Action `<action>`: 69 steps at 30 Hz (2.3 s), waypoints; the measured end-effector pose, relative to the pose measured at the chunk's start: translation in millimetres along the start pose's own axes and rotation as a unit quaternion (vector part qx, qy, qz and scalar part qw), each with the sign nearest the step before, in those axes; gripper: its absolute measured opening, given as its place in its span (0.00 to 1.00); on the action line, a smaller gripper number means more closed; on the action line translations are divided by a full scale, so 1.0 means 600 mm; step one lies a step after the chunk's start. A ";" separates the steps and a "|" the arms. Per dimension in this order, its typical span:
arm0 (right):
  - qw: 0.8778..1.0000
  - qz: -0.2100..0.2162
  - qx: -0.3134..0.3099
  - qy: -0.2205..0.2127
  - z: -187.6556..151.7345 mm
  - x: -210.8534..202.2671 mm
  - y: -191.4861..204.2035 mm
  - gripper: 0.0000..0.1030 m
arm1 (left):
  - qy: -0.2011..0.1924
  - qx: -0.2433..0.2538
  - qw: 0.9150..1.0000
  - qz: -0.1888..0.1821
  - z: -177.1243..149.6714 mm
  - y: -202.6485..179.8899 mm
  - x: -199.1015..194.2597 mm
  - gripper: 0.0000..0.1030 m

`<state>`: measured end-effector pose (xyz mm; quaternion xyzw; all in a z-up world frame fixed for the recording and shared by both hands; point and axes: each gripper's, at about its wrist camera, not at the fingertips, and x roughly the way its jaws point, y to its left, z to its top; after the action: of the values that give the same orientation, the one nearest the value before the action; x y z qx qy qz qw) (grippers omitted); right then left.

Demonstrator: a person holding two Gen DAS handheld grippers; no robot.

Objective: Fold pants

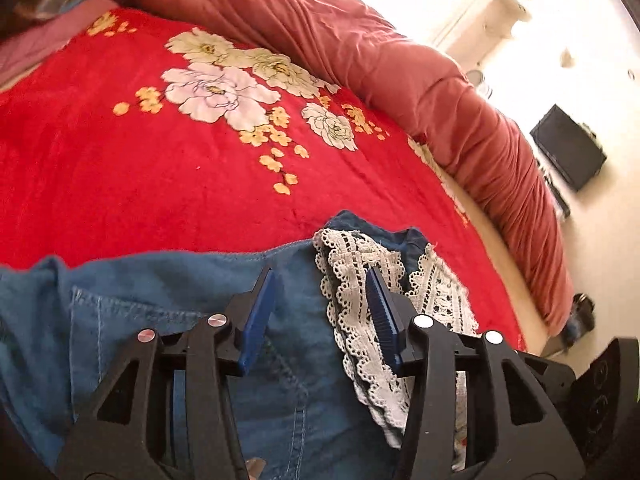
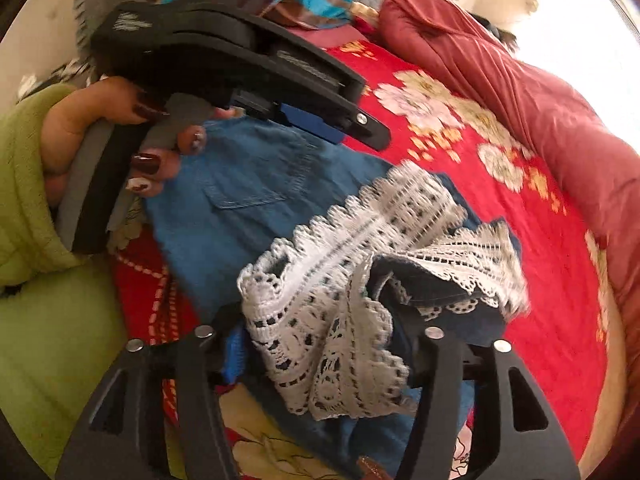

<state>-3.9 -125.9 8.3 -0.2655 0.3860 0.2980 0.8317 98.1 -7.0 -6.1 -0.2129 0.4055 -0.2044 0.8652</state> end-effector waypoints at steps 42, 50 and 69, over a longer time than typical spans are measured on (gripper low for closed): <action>0.988 0.098 0.099 -0.064 -0.081 -0.077 -0.067 0.73 | 0.061 -0.054 0.996 -0.044 -0.003 -0.021 0.057 0.43; 0.995 0.084 0.015 -0.048 -0.038 -0.043 0.000 0.59 | 0.076 -0.071 0.994 -0.038 -0.007 -0.012 0.065 0.44; 0.981 0.164 0.100 -0.037 -0.053 -0.009 -0.059 0.25 | 0.092 -0.103 0.990 -0.019 0.030 -0.010 0.130 0.12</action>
<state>2.8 -173.0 2.2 -0.1031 0.4206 0.4001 0.8077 157.3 -49.4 -40.4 -0.2889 0.4979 -0.1970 0.7936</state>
